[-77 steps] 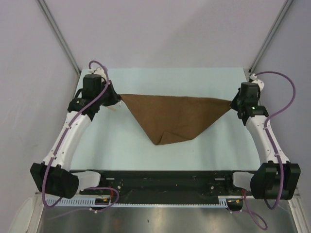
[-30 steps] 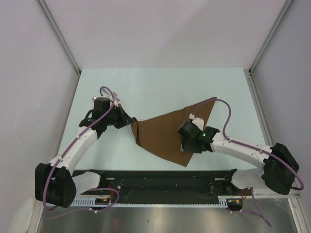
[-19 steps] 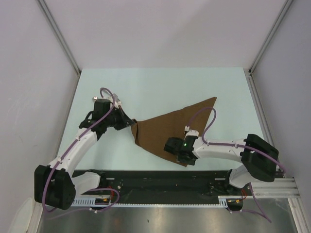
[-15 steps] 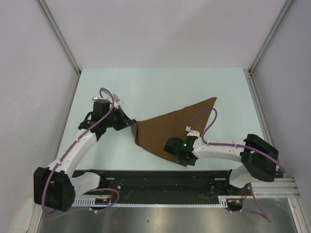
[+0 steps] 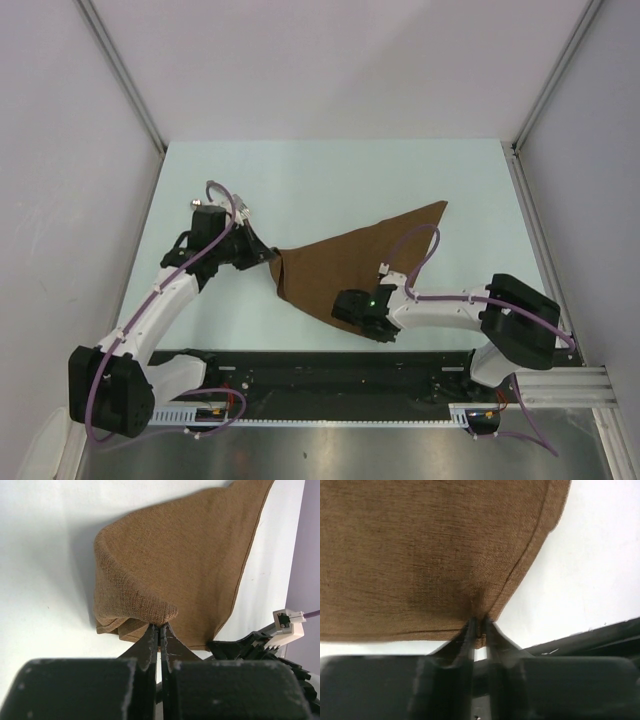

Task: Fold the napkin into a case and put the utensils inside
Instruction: Flatten out the crumpled napkin at the center of the board.

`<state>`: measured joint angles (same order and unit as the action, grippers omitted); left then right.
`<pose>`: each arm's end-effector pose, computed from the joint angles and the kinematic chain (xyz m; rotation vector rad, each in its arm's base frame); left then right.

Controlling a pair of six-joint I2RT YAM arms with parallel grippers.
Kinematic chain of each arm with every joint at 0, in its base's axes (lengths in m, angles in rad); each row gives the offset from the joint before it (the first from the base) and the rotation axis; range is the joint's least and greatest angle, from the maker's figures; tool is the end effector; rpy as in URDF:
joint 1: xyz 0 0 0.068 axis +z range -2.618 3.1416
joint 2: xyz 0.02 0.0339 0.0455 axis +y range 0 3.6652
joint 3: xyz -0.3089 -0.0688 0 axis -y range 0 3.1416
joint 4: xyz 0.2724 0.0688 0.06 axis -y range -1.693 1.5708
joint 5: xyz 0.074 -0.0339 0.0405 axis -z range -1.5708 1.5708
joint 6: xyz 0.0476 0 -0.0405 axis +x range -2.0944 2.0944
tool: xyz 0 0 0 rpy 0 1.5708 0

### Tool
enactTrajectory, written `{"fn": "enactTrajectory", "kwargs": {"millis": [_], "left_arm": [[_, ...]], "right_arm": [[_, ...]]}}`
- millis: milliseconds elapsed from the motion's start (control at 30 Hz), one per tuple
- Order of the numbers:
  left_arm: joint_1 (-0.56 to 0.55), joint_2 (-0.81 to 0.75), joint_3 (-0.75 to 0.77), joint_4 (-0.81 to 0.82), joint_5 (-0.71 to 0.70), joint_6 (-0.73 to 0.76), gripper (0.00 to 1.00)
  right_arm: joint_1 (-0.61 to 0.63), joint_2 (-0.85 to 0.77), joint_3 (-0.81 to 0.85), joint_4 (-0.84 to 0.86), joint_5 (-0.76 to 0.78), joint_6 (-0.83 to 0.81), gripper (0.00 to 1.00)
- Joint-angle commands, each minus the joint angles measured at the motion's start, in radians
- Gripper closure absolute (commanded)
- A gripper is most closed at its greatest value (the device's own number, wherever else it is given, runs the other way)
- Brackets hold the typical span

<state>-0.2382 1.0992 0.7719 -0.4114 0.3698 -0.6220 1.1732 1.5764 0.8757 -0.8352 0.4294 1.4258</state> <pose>0.2335 -0.0744 0.2782 -0.2628 2.3912 -0.8493 0.1239 0.2438 0.1754 0.3524 2.6935 -0.1131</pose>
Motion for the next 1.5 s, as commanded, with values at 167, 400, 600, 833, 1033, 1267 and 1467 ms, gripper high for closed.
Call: {"fn": "enactTrajectory", "kwargs": {"millis": [167, 400, 600, 833, 1033, 1267, 1467], "left_arm": [[-0.007, -0.015, 0.095, -0.004, -0.006, 0.076, 1.00], [-0.125, 0.017, 0.286, -0.003, -0.016, 0.152, 1.00], [-0.217, -0.025, 0.486, 0.051, -0.009, 0.254, 1.00], [-0.222, -0.185, 0.587, 0.206, 0.194, 0.321, 1.00], [-0.222, -0.253, 0.572, 0.355, 0.290, 0.228, 1.00], [-0.223, -0.113, 0.570, 0.316, 0.212, 0.173, 1.00], [-0.208, 0.195, 0.728, 0.108, 0.061, 0.093, 1.00]], "right_arm": [[-0.108, -0.298, 0.097, 0.003, 0.344, -0.343, 1.00], [-0.479, -0.682, 0.175, 0.369, 0.160, -0.987, 1.00], [-0.600, -0.771, 0.411, 0.402, 0.167, -1.313, 1.00], [-0.600, -0.924, 0.611, 0.420, 0.037, -1.456, 1.00], [-0.629, -0.977, 0.674, 0.387, -0.067, -1.438, 1.00], [-0.606, -0.902, 0.620, 0.392, 0.217, -1.475, 1.00], [-0.653, -0.722, 0.474, 0.661, 0.396, -1.610, 1.00]]}}
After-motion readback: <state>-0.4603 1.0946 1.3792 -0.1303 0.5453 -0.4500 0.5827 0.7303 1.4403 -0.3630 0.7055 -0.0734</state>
